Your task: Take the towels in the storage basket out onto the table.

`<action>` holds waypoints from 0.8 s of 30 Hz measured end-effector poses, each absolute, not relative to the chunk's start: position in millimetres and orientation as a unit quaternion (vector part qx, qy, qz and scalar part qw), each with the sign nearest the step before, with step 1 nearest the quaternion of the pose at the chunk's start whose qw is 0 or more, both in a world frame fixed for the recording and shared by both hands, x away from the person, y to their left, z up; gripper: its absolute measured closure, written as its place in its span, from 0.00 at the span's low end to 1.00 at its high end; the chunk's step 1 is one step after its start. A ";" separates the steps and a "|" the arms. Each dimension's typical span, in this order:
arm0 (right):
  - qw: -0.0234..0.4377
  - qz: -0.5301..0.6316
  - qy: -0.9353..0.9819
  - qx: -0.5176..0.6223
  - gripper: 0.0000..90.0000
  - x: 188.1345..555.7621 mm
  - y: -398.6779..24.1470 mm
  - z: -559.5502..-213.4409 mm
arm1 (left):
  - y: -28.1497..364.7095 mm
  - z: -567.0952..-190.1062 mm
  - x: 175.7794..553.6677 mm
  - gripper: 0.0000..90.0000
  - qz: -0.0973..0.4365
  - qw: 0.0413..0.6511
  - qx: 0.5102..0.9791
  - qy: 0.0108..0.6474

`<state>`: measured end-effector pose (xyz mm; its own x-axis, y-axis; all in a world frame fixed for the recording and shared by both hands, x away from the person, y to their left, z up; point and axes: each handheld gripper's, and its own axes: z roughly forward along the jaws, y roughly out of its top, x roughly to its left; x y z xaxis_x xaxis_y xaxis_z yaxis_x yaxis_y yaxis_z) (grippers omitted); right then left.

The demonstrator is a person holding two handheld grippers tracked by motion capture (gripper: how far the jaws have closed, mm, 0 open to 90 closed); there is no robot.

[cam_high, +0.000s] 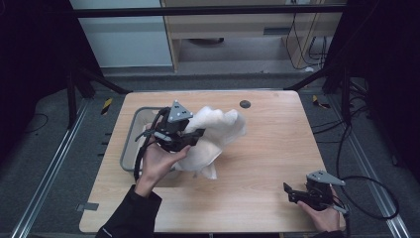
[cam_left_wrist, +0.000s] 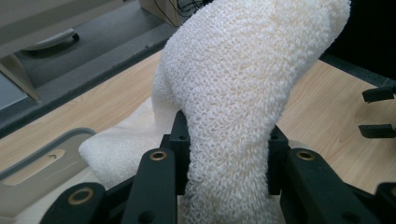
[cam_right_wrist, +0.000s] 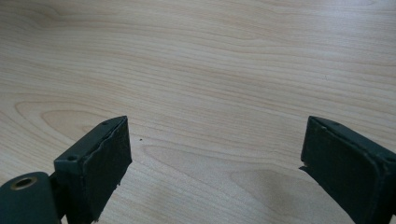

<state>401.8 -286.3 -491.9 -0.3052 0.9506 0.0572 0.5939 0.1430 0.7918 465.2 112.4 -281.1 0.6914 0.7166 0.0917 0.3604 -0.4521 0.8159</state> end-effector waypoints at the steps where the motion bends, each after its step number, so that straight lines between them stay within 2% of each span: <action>1: 0.240 0.372 0.717 0.539 0.09 401.8 -286.3 -491.9 | 109.8 -283.7 465.8 0.73 0.214 0.410 0.824 0.327; 24: 0.238 0.371 0.720 0.536 0.09 401.6 -285.2 -492.5 | 71.7 -341.2 480.4 0.73 0.179 0.398 0.836 0.333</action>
